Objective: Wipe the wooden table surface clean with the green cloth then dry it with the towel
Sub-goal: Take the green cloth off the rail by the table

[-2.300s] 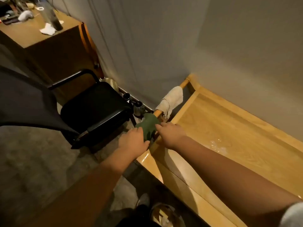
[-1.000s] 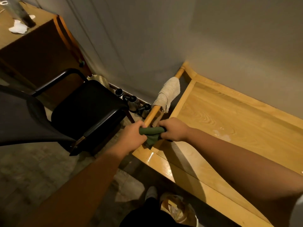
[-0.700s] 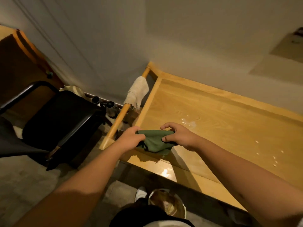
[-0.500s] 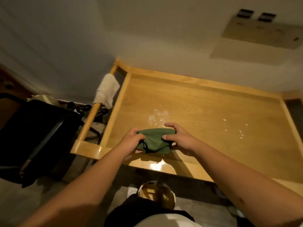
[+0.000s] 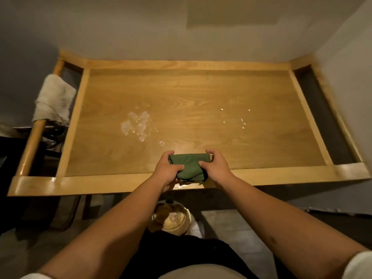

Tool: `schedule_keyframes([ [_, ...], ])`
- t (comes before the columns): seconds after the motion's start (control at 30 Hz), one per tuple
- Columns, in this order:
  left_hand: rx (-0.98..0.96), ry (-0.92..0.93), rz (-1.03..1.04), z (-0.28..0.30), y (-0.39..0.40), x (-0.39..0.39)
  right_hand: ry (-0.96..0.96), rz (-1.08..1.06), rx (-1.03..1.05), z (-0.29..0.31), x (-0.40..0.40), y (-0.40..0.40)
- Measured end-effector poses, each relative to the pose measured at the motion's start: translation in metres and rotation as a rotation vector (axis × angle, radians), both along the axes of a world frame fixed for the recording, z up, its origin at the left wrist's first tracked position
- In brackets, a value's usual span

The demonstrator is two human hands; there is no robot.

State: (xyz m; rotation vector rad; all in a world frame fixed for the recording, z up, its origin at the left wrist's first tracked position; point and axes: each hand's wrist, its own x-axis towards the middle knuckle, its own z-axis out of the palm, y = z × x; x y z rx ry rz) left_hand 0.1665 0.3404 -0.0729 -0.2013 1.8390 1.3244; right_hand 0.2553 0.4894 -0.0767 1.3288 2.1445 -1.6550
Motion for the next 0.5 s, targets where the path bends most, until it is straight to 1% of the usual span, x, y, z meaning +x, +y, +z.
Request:
schedule_keyframes([
  [0.1,-0.185,0.257,-0.208,-0.013,0.009,0.015,-0.015,0.101,0.139,-0.012,0.011,0.007],
  [0.17,-0.262,0.380,-0.262,-0.018,0.012,0.026,-0.011,0.205,0.266,-0.018,0.016,0.008],
  [0.27,-0.387,0.515,-0.273,-0.021,0.012,0.039,0.007,0.276,0.345,-0.022,0.021,0.006],
  [0.37,-0.494,0.646,-0.381,-0.021,0.004,0.045,0.000,0.355,0.468,-0.023,0.027,0.005],
  [0.43,-0.515,0.703,-0.448,-0.020,-0.005,0.048,-0.011,0.431,0.530,-0.022,0.033,0.006],
  [0.5,-0.494,0.717,-0.496,-0.019,-0.014,0.052,-0.022,0.503,0.566,-0.020,0.041,0.005],
])
